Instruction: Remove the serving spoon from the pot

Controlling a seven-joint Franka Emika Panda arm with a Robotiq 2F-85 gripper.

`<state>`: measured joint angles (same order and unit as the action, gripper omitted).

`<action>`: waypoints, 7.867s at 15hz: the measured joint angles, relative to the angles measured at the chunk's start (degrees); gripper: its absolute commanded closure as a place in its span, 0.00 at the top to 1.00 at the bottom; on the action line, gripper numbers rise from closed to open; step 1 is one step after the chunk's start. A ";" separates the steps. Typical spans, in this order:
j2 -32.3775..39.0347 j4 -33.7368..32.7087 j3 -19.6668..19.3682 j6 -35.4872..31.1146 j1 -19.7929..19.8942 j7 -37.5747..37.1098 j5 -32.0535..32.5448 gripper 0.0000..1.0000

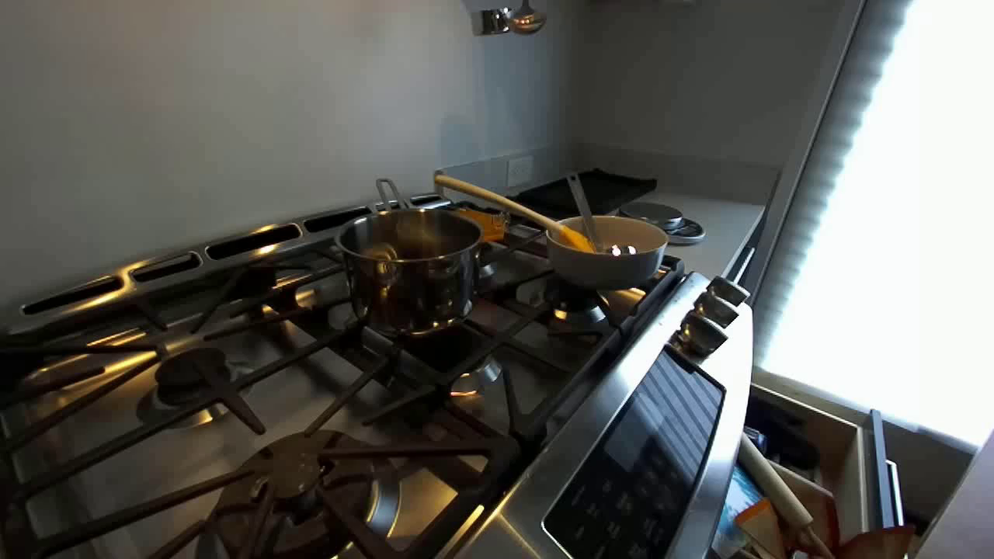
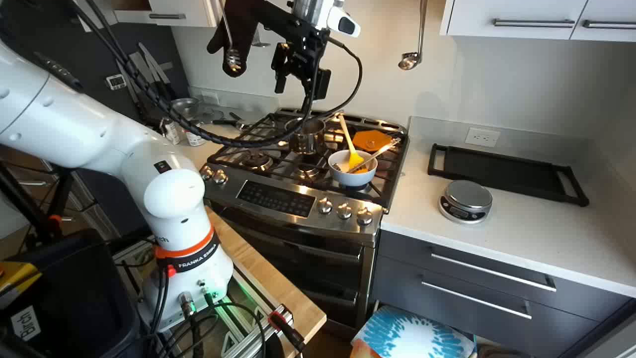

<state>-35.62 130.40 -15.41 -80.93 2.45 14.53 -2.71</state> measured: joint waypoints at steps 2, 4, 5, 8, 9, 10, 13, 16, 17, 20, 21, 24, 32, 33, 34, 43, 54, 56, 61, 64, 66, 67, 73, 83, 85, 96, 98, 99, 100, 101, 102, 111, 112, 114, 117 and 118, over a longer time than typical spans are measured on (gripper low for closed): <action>0.00 0.00 0.00 0.00 0.00 0.00 0.00 1.00; 0.00 0.00 0.00 0.00 0.00 0.00 0.00 1.00; 0.00 0.00 0.00 0.00 0.00 0.00 0.00 1.00; 0.00 0.00 0.00 0.00 0.00 0.00 0.00 1.00; 0.16 0.09 0.03 -1.48 0.44 -1.30 -0.20 1.00; 0.65 0.23 0.03 -4.06 1.35 -2.78 -0.51 1.00; 4.22 1.70 -0.78 -14.83 4.57 -5.66 -2.14 1.00; 11.13 3.40 -1.95 -25.40 5.91 -6.65 -7.17 1.00; 14.10 3.49 -2.02 -28.48 5.93 -6.67 -8.99 1.00; 23.65 3.01 -1.38 -37.22 5.74 -7.29 -14.25 1.00; 26.75 2.27 -0.98 -38.01 5.71 -7.66 -15.94 1.00; 32.71 -0.65 -0.28 -38.01 5.62 -8.03 -17.96 1.00; 37.18 -1.64 4.00 -46.00 5.24 -6.09 -25.45 1.00; 39.02 -2.01 5.08 -48.35 4.97 -5.92 -25.71 1.00; 40.99 -2.67 6.04 -50.11 4.79 -5.92 -25.70 1.00; 53.79 -10.19 10.68 -52.86 4.74 -5.90 -24.63 0.52; 58.66 -14.85 11.59 -54.99 4.51 -8.09 -15.32 0.20; 58.64 -15.00 12.06 -55.76 4.50 -8.09 -15.29 0.36; 56.94 -14.67 12.63 -56.43 4.48 -8.14 -15.29 0.73; 55.33 -14.25 12.78 -56.43 4.43 -8.20 -15.19 0.95; 54.50 -14.03 13.04 -56.43 4.42 -8.20 -15.19 1.00; 54.21 -13.88 13.19 -56.43 4.42 -8.20 -15.19 1.00; 54.24 -12.38 13.98 -56.04 4.44 -7.07 -14.85 1.00; 55.69 -13.04 13.91 -57.71 5.03 -6.16 -14.47 0.66; 56.72 -14.05 13.93 -58.35 5.03 -6.20 -14.47 0.49; 59.82 -18.12 15.12 -59.54 4.99 -6.28 -14.68 0.60; 59.93 -18.13 15.29 -59.54 4.99 -6.28 -14.67 0.55; 59.93 -18.13 15.42 -59.54 5.00 -6.22 -14.67 0.53; 59.93 -18.13 15.59 -59.54 5.01 -6.16 -14.67 0.52; 59.92 -18.13 15.81 -59.54 5.01 -6.04 -14.68 0.49; 59.88 -18.13 16.05 -59.53 5.01 -5.80 -14.71 0.51; 58.91 -17.61 17.25 -59.31 5.03 -3.03 -14.30 0.57; 59.17 -17.62 17.20 -59.31 5.03 -2.66 -13.77 0.56; 59.80 -17.78 17.11 -59.31 5.04 -1.74 -13.03 0.56; 60.61 -18.16 17.17 -59.28 5.02 -0.25 -12.59 0.38; 60.85 -18.32 17.17 -59.18 5.01 0.12 -12.30 0.28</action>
<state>25.22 112.08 1.76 -140.11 7.45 14.65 -15.01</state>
